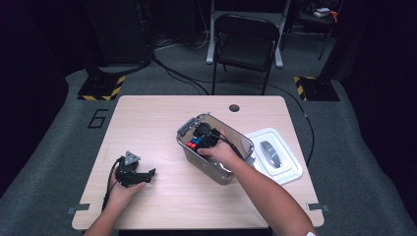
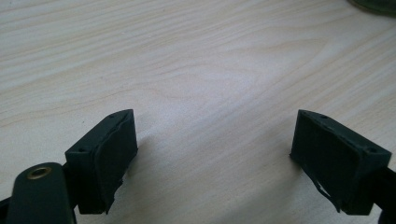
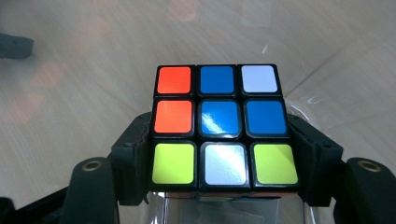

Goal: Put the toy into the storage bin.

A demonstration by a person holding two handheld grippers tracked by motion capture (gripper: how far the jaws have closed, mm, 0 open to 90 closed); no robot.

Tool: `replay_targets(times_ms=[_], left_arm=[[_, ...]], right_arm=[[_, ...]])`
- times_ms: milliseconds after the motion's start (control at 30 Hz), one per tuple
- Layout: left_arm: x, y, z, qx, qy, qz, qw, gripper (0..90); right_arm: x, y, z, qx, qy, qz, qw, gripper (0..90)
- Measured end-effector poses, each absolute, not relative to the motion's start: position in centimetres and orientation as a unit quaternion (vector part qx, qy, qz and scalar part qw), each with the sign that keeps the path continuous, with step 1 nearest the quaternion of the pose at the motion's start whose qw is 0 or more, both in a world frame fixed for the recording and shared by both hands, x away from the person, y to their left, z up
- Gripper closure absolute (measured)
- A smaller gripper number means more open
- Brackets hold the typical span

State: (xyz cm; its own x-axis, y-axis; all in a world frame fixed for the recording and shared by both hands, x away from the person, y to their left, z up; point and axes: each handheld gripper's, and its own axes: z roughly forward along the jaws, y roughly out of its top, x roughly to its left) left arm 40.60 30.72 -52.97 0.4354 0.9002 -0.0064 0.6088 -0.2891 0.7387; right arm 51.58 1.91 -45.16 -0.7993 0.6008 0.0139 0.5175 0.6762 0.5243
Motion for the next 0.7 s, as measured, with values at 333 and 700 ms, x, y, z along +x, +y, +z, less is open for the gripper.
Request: replay_targets(times_ms=[333, 700], left_arm=[[40.6, 30.73, -52.97, 0.774, 0.487, 0.212, 0.343, 14.2], [40.6, 30.72, -52.97, 0.774, 0.487, 0.212, 0.344, 14.2]], right_arm=[[51.75, 1.86, -45.13, 0.307, 0.912, 0.262, 0.076, 33.2], [51.77, 1.75, -44.87, 0.311, 0.908, 0.271, 0.075, 31.0]])
